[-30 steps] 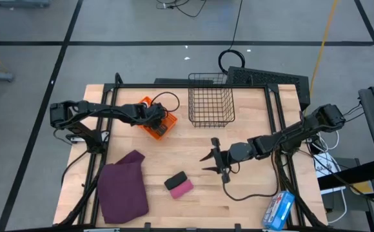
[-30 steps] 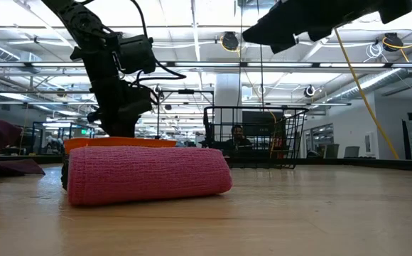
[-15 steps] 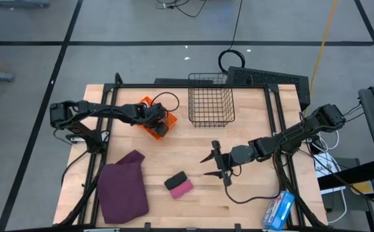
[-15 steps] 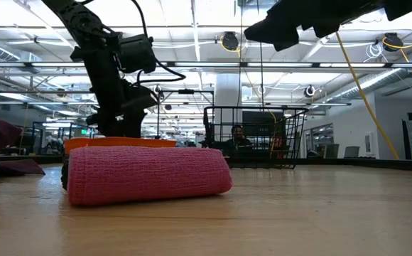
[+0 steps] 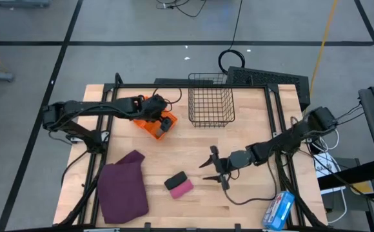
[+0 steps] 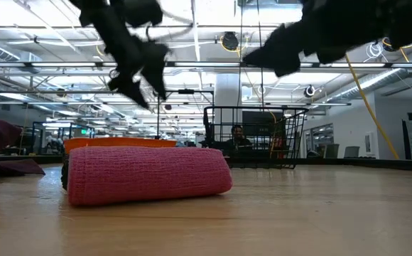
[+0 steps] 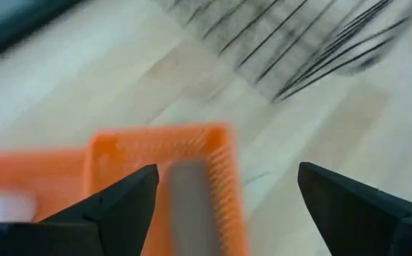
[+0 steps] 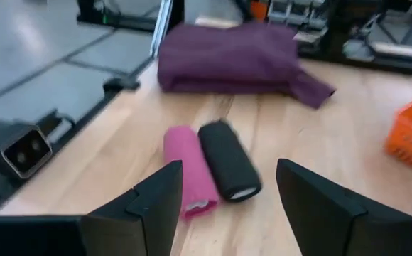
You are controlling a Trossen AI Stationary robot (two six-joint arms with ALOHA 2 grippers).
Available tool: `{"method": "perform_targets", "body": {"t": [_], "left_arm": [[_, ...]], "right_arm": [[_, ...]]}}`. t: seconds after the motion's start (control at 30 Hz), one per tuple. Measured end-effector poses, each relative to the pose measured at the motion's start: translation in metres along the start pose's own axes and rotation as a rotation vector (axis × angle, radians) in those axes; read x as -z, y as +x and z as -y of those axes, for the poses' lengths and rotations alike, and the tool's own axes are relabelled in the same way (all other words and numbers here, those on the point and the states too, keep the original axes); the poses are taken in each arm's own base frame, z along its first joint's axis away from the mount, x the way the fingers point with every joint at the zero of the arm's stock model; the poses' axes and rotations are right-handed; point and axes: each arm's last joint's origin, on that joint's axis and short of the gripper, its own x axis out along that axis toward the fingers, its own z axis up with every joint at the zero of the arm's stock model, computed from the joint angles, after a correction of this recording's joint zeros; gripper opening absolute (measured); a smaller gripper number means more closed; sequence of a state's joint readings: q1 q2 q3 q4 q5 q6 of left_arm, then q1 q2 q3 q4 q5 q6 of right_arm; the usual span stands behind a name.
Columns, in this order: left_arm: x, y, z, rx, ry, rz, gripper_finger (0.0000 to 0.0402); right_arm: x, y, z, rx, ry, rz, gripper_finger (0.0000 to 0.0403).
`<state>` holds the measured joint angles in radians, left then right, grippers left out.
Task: Pick & Place Medicine items
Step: Put the pink bandage into the bottom orange basket
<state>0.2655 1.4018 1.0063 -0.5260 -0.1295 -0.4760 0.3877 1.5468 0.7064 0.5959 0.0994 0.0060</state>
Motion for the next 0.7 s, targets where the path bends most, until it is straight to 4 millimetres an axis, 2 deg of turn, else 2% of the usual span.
{"method": "perform_targets", "body": {"t": [0.13,0.27,0.4,0.6,0.7], "left_arm": [[-0.015,-0.032,0.02,0.093,0.039,0.106,0.0332],[-0.024,-0.06,0.042,0.181,0.083,0.183,0.0323],[-0.032,-0.082,0.059,0.255,0.131,0.248,0.0315],[-0.032,-0.095,0.076,0.327,0.148,0.305,0.0315],[-0.03,-0.096,0.081,0.345,0.158,0.308,0.0319]], "right_arm": [[0.012,0.023,-0.005,-0.008,-0.023,-0.064,0.0222],[0.014,0.046,-0.007,-0.037,-0.019,-0.082,0.0234],[0.021,0.069,-0.012,-0.105,-0.018,-0.122,0.0257],[0.043,0.094,-0.009,-0.095,-0.008,-0.233,0.0285],[0.048,0.097,-0.008,-0.092,0.002,-0.247,0.0286]]}}
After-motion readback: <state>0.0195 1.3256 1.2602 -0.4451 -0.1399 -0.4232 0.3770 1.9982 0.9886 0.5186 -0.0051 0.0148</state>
